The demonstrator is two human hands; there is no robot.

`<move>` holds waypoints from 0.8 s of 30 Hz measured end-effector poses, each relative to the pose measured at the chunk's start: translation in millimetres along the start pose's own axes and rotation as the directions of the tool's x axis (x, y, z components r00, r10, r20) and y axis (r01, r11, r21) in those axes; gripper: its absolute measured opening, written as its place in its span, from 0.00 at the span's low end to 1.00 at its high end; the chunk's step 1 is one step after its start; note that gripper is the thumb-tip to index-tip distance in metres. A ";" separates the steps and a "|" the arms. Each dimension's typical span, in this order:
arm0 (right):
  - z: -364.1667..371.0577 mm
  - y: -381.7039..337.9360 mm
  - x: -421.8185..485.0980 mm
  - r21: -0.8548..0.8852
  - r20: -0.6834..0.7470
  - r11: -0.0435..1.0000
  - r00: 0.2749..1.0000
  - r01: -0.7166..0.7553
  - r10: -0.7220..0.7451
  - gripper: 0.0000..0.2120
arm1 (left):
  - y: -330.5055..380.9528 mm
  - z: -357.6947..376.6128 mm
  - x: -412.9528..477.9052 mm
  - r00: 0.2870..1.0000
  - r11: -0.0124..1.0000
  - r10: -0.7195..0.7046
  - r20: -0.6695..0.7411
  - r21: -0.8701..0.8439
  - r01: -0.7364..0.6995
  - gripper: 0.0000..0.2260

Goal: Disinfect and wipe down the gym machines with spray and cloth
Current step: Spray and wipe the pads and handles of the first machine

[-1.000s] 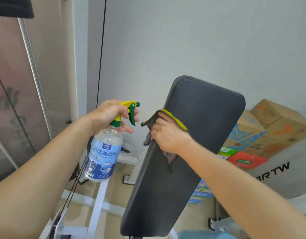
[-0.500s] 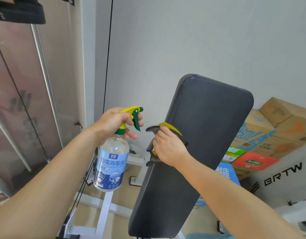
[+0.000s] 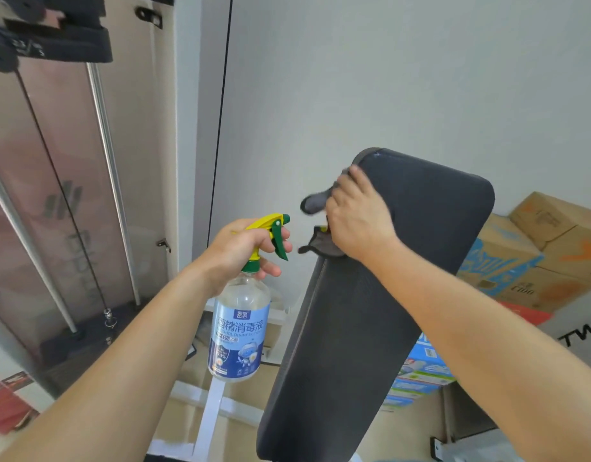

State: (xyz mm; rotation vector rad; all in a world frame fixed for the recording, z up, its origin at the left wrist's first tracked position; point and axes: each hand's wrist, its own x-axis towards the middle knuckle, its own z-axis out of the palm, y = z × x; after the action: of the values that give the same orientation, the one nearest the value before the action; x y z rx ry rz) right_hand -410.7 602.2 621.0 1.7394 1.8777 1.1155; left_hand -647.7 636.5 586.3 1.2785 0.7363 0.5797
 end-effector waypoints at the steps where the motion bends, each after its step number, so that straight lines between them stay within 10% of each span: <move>1: 5.6 -16.7 -11.0 0.008 0.049 0.998 0.997 0.061 -0.061 0.22 | -3.9 0.4 -0.6 1.000 1.000 -0.004 -0.005 -0.008 0.004 0.17; 7: 37.8 -85.3 -72.0 0.071 0.194 0.950 0.930 0.305 -0.313 0.18 | -17.9 14.1 -4.0 0.999 0.998 -0.049 -0.021 -0.029 0.048 0.17; 12: 42.1 -55.3 -79.3 0.086 -0.090 0.935 0.937 0.345 -0.337 0.15 | -11.1 34.8 -8.6 0.998 0.999 -0.055 0.012 0.000 0.055 0.17; 15: 38.0 -6.8 -90.3 0.117 -0.277 0.968 0.944 0.220 -0.181 0.16 | -1.0 53.6 -9.3 0.998 0.999 -0.045 0.032 0.015 0.044 0.16; 18: 27.3 54.6 -116.7 0.325 -0.348 0.928 0.889 -0.185 0.299 0.10 | 11.6 80.7 -8.7 0.998 0.999 -0.038 0.050 0.019 0.037 0.16; 21: 24.3 105.7 -159.0 0.704 -0.070 0.438 0.558 -0.559 0.827 0.08 | 22.4 118.1 -5.9 0.997 0.996 -0.052 0.049 0.068 0.049 0.16; 24: 50.1 143.3 -202.8 0.803 0.365 -0.259 0.100 -0.537 0.925 0.10 | 27.2 165.6 2.8 0.997 0.996 -0.073 0.028 0.051 0.072 0.16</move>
State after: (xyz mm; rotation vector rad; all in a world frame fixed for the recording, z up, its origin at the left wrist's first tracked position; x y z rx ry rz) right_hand -240.3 416.1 643.5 4.1493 1.1175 0.8075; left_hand -519.0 539.1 632.5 1.2989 0.7736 0.4852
